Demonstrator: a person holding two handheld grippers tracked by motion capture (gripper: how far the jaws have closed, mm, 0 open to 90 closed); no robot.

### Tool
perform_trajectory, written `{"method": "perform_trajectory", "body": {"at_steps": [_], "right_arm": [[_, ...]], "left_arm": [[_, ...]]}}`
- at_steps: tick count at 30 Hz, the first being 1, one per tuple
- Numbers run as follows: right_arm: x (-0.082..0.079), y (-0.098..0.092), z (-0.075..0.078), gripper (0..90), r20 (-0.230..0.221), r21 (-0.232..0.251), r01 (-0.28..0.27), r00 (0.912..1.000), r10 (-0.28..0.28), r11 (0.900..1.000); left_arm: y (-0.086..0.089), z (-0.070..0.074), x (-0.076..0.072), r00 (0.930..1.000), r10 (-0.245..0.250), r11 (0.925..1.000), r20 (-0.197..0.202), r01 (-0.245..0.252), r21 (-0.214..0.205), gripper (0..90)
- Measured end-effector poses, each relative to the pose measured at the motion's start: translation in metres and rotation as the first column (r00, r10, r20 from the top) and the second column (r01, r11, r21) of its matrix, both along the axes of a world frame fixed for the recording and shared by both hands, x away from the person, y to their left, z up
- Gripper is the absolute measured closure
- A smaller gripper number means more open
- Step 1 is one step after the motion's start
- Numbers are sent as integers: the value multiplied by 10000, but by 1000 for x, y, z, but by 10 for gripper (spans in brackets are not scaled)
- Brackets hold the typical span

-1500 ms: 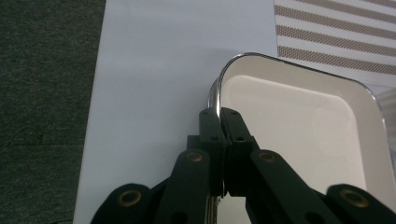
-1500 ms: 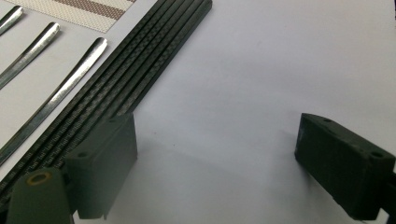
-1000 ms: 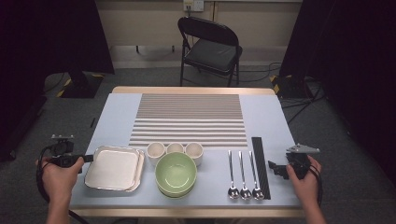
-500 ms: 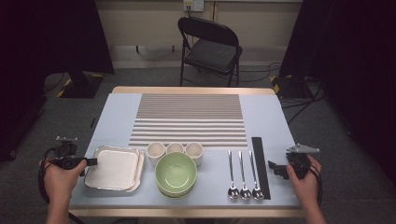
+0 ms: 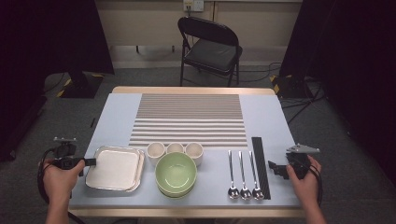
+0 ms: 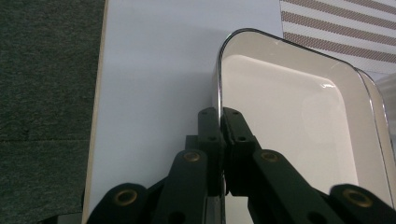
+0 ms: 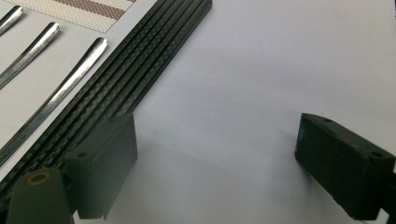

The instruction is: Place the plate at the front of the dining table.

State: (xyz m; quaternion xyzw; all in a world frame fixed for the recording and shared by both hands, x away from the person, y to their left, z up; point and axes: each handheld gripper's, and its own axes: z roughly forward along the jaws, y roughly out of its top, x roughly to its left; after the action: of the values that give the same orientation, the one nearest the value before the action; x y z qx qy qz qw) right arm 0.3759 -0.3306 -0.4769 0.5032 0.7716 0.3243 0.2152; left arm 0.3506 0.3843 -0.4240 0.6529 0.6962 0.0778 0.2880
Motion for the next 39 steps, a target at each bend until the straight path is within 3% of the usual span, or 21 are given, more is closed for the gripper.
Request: {"method": "perform_trajectory", "body": {"at_steps": [10,16,24,39], "right_arm": [[0,0,0,118,4,-3,0,10000,0,10000],[0,0,0,118,1,9,-7,10000,7,10000],[0,0,0,118,2,-7,-3,10000,3,10000],[0,0,0,117,1,1,13,10000,-13,10000]], "left_arm": [[6,2,-3,9995,298,9995,-47,-299,-100,883],[11,4,-7,9983,574,9972,27,-573,-489,888],[9,1,-6,9980,628,9970,-75,-631,-443,887],[8,19,-1,9949,983,9914,233,-959,-885,889]]}}
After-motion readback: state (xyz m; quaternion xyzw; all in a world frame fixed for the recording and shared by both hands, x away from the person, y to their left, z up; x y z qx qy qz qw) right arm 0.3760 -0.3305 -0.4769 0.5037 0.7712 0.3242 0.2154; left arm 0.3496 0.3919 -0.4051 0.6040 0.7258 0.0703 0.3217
